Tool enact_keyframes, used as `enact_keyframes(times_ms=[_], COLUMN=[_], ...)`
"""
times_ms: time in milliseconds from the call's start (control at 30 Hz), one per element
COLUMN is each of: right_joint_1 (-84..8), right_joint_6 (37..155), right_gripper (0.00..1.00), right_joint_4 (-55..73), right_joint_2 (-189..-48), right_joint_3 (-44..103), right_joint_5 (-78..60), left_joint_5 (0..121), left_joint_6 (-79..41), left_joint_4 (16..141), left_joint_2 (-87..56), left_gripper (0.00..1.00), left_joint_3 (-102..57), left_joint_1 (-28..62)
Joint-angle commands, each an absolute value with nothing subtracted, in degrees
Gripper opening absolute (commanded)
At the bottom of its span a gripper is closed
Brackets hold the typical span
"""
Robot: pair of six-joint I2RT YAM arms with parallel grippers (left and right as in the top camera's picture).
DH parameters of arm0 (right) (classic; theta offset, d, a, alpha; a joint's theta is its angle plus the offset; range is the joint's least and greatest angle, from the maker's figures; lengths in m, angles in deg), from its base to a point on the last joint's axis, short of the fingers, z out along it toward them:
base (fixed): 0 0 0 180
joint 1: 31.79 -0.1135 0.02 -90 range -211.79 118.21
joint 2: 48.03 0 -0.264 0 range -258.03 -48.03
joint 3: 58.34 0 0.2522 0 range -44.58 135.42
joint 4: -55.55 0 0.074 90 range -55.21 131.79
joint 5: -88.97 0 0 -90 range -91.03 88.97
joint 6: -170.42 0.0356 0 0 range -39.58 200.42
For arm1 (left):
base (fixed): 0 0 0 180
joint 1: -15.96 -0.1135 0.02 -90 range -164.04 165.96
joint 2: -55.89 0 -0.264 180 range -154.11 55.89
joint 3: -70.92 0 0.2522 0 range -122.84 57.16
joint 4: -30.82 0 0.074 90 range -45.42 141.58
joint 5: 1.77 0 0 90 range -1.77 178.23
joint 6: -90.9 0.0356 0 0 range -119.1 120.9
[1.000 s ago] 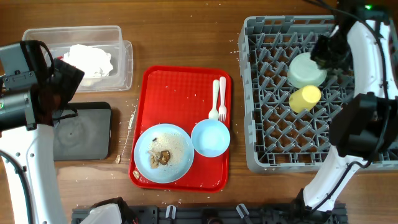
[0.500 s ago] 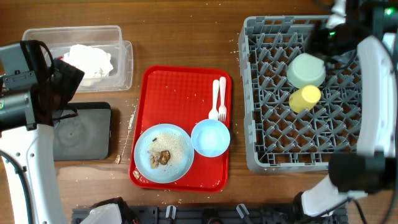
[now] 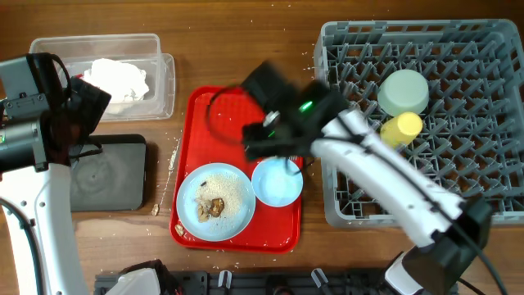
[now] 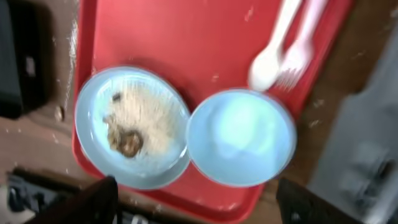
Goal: Sort waste into correct bins and load items into the dishwasher rack
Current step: 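Move the right gripper back to the light-blue bowl on the tray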
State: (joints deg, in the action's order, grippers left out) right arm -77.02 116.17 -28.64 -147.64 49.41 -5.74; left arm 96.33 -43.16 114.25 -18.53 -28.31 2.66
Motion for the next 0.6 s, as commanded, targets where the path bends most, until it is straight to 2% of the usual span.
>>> enact_keyframes(times_ms=[0, 200, 433, 567], right_joint_1=[-81.5, -83.6, -83.6, -83.5], right_joint_6=[123.9, 133.6, 136.6, 136.1], right_gripper=[0.83, 0.77, 0.74, 0.62], right_joint_4=[-20.8, -9.0, -5.9, -3.8], right_joint_2=[-148.0, -150.3, -158.9, -160.3], right_joint_3=[41.9, 32.3, 31.9, 32.1], right_joint_5=[-8.8, -2.9, -3.0, -2.7], left_joint_5=[96.8, 96.8, 96.8, 96.8], left_joint_6=[-43.3, -43.3, -43.3, -43.3], left_joint_4=[114.1, 114.1, 114.1, 114.1], left_joint_2=[-18.4, -18.4, -18.4, -18.4], left_gripper=[1.0, 1.0, 1.0, 1.0], left_joint_3=[-28.5, -28.5, -28.5, -28.5], left_joint_1=[2.3, 2.3, 2.3, 2.3])
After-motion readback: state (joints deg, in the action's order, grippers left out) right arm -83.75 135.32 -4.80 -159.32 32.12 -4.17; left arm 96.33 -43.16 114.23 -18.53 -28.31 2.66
